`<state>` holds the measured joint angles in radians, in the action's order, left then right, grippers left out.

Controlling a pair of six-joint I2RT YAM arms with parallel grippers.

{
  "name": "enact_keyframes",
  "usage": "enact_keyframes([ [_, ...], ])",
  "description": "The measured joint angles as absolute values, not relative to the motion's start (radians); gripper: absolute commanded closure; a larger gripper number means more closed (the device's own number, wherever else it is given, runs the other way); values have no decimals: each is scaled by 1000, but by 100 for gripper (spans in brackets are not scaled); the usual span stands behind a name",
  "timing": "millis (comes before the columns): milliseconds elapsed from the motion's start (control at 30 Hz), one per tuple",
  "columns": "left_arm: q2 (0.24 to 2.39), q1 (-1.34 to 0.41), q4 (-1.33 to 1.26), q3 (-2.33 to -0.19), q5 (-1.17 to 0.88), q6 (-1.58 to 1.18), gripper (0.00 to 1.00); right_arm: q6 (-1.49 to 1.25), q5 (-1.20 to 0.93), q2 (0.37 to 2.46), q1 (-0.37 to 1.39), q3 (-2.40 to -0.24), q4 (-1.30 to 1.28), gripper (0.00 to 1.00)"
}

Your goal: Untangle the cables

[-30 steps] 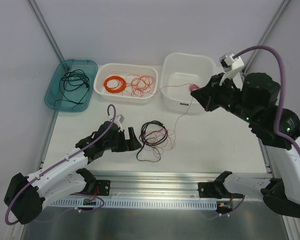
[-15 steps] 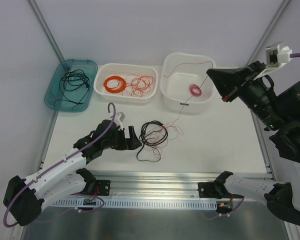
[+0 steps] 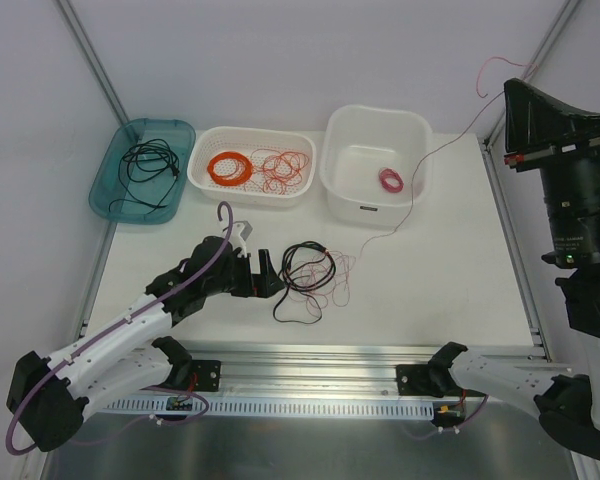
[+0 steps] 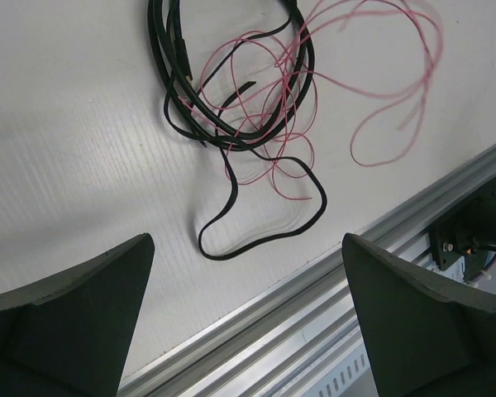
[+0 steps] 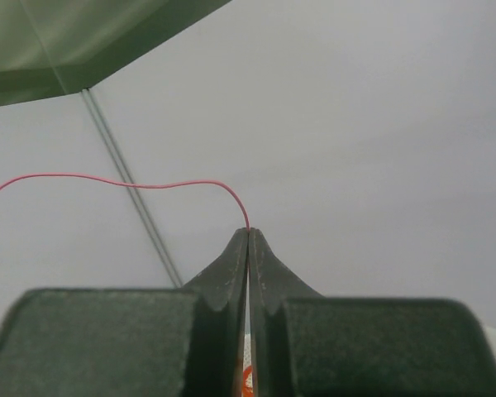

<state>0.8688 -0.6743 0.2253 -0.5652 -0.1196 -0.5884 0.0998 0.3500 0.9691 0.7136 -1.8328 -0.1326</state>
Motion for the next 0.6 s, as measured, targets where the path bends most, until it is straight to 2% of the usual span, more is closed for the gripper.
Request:
enact_keyframes([
  [167, 870, -674, 226, -565, -119, -587, 1, 90, 447, 948, 713, -1724, -214, 99],
  [400, 876, -675, 225, -565, -119, -585, 1, -81, 630, 823, 697, -1238, -489, 99],
  [600, 896, -674, 225, -565, -119, -583, 1, -296, 664, 791, 644, -870, -712, 97],
])
